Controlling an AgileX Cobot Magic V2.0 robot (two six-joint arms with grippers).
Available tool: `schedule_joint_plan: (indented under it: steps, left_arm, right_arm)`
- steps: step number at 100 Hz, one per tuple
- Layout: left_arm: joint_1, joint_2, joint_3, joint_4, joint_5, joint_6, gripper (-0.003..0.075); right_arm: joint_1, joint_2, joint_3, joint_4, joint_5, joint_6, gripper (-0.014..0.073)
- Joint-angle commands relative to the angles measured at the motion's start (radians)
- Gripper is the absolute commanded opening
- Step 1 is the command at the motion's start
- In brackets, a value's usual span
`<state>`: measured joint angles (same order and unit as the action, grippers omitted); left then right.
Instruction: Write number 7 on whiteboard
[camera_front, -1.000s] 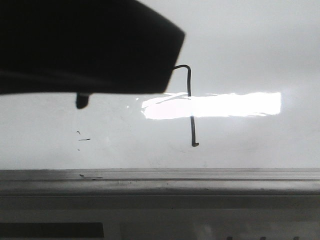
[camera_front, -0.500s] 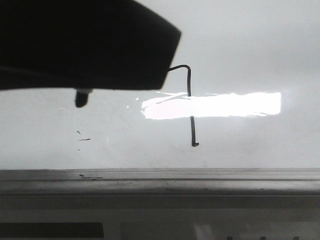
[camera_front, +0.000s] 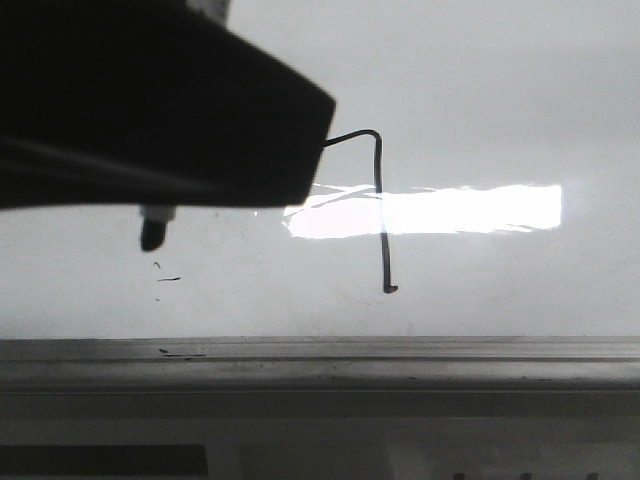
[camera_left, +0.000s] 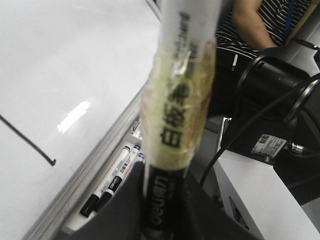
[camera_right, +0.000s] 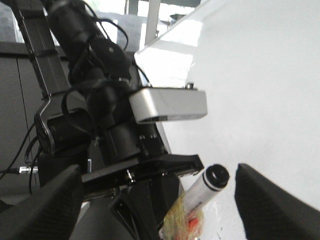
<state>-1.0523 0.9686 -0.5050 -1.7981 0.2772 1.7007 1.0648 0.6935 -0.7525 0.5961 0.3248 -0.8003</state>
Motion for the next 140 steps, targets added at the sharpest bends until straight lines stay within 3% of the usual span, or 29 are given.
schedule_joint_plan:
  steps: [1, 9, 21, 26, 43, 70, 84, 140]
  left_arm:
    - [-0.005, -0.011, -0.012, -0.072, -0.03, -0.086, -0.002]
    - [-0.005, -0.011, -0.008, -0.072, -0.116, -0.169, -0.002]
    - [-0.005, -0.009, -0.008, -0.072, -0.272, -0.285, -0.002]
    - [-0.005, -0.004, -0.008, -0.072, -0.327, -0.297, -0.002]
    - [-0.009, 0.069, -0.033, -0.072, -0.439, -0.361, -0.0021]
    - [-0.099, 0.228, -0.142, -0.07, -0.683, -0.459, -0.002]
    - [-0.101, 0.276, -0.174, -0.07, -0.729, -0.548, -0.002]
    - [-0.097, 0.326, -0.176, -0.069, -0.847, -0.551, -0.002]
  right_arm:
    - [-0.012, -0.052, -0.033, 0.012, -0.077, 0.0, 0.0485]
    - [-0.032, -0.087, -0.033, 0.012, -0.069, 0.013, 0.0335]
    - [-0.058, -0.126, -0.03, 0.012, -0.04, 0.013, 0.0015]
    - [-0.062, -0.139, -0.03, 0.005, -0.024, 0.013, -0.007]
    - [-0.069, -0.143, -0.03, 0.002, 0.011, 0.013, -0.0063]
    - [-0.069, -0.143, -0.028, 0.0, 0.032, 0.013, -0.0063]
    - [-0.069, -0.143, -0.028, 0.0, 0.032, 0.013, -0.0063]
    - [-0.069, -0.143, -0.026, 0.0, 0.03, 0.013, -0.0063]
